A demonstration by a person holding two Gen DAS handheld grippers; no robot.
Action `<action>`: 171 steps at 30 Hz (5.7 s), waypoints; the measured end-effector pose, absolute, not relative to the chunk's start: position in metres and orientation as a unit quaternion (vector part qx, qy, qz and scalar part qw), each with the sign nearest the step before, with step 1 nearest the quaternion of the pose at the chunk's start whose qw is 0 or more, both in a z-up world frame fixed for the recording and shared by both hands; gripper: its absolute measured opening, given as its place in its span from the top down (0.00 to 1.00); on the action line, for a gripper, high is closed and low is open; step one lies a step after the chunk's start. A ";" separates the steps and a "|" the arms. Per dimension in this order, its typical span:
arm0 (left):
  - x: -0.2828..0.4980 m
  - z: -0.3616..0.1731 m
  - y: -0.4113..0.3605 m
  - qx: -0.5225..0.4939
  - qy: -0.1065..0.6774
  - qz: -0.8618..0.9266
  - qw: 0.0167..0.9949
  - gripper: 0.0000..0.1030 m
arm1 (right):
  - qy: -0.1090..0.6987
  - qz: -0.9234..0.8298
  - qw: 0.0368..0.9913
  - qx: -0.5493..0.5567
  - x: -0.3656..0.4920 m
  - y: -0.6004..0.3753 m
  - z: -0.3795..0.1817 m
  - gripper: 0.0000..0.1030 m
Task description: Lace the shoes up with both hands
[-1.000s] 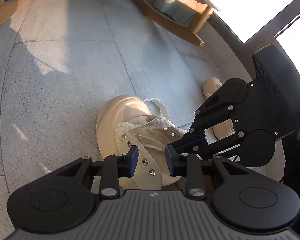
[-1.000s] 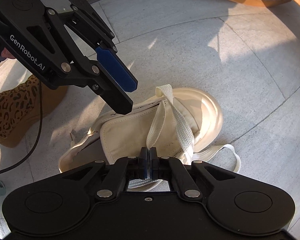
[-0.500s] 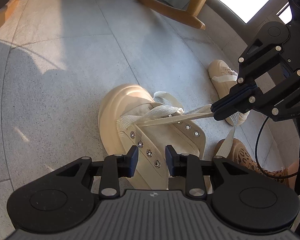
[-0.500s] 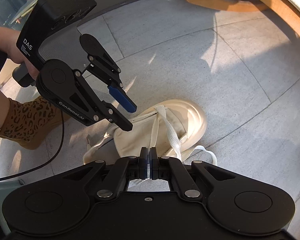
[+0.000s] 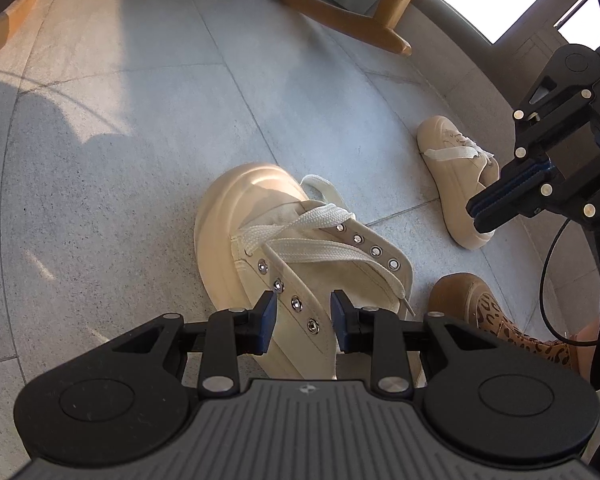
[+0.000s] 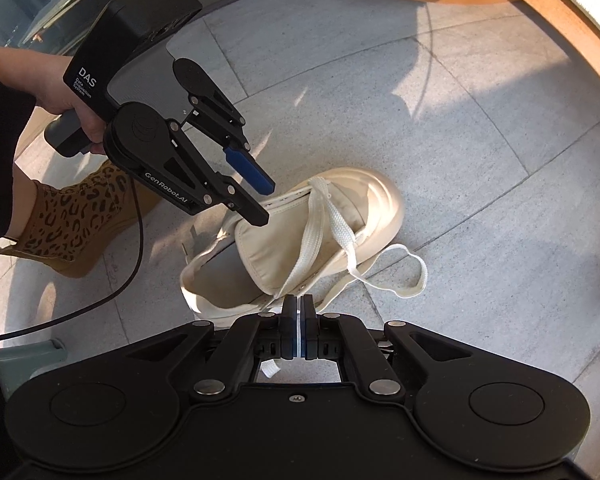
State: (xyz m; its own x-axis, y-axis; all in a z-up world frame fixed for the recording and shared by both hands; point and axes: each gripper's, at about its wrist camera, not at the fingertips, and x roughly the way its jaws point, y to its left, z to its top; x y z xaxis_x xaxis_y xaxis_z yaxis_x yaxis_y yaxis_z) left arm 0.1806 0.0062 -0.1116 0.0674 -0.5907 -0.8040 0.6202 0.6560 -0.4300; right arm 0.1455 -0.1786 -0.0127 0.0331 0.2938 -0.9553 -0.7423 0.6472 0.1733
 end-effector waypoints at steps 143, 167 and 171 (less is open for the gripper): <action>0.170 -0.094 -0.013 0.033 0.523 -0.414 0.745 0.74 | 0.605 0.407 0.674 -0.118 0.105 -0.217 -0.107 0.99; 0.173 -0.087 -0.035 0.060 0.504 -0.436 0.743 0.74 | 0.501 0.415 0.759 -0.001 0.135 -0.308 0.011 0.99; 0.177 -0.086 -0.035 0.062 0.504 -0.434 0.744 0.74 | 0.481 0.416 0.771 0.037 0.138 -0.330 0.023 0.99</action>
